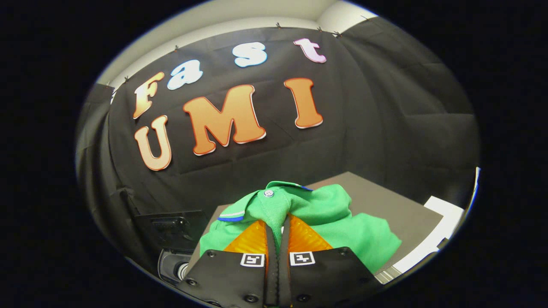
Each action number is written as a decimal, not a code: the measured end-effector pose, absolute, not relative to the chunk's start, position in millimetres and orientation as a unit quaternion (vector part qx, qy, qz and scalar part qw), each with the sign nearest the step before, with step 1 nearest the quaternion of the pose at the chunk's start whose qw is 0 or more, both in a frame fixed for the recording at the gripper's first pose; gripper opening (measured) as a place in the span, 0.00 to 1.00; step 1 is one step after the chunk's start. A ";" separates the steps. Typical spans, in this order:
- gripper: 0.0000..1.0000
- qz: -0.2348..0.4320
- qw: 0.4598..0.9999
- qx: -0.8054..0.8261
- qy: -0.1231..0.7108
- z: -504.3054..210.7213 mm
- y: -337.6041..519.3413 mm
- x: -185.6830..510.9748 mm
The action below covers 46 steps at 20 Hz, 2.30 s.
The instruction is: Put the clothes into the washing machine and then close the washing machine lid.
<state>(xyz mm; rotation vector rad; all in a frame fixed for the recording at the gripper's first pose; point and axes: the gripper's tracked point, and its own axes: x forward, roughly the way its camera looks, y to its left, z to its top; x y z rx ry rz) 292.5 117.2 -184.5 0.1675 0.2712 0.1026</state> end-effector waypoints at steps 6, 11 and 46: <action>0.08 0.067 0.990 0.091 0.084 -140.9 123.5 256.4; 0.08 0.065 0.993 0.088 0.053 -102.7 145.0 258.6; 0.08 0.233 0.965 0.060 0.103 -155.8 493.5 208.6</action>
